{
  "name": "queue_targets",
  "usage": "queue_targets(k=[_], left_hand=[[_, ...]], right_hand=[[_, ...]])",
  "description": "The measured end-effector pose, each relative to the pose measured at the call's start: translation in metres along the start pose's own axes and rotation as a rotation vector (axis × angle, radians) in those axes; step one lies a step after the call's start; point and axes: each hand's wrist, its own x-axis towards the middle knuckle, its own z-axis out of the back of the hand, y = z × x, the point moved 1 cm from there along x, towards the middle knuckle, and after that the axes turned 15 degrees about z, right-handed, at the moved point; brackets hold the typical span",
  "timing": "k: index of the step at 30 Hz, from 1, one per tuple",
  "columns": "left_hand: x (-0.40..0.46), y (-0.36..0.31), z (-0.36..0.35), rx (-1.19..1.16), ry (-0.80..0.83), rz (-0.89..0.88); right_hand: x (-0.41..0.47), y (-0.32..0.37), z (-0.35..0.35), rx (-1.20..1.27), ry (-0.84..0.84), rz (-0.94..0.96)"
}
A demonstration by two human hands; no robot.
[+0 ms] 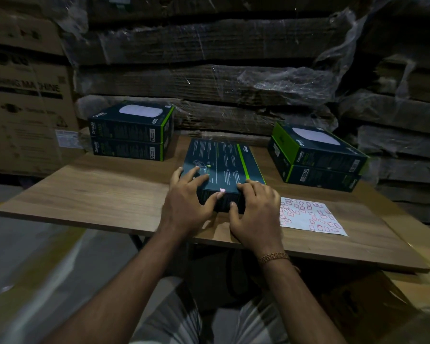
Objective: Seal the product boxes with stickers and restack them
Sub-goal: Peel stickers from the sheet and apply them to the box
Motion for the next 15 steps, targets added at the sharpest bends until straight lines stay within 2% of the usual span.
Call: queue_targets(k=[11, 15], left_hand=[[0.0018, -0.0019, 0.001, -0.021, 0.003, 0.011], [0.0043, -0.0018, 0.0026, -0.154, -0.01, 0.129]], right_hand=[[0.0021, 0.0036, -0.0001, -0.043, 0.005, -0.013], [0.0017, 0.004, 0.0017, -0.05, 0.064, -0.004]])
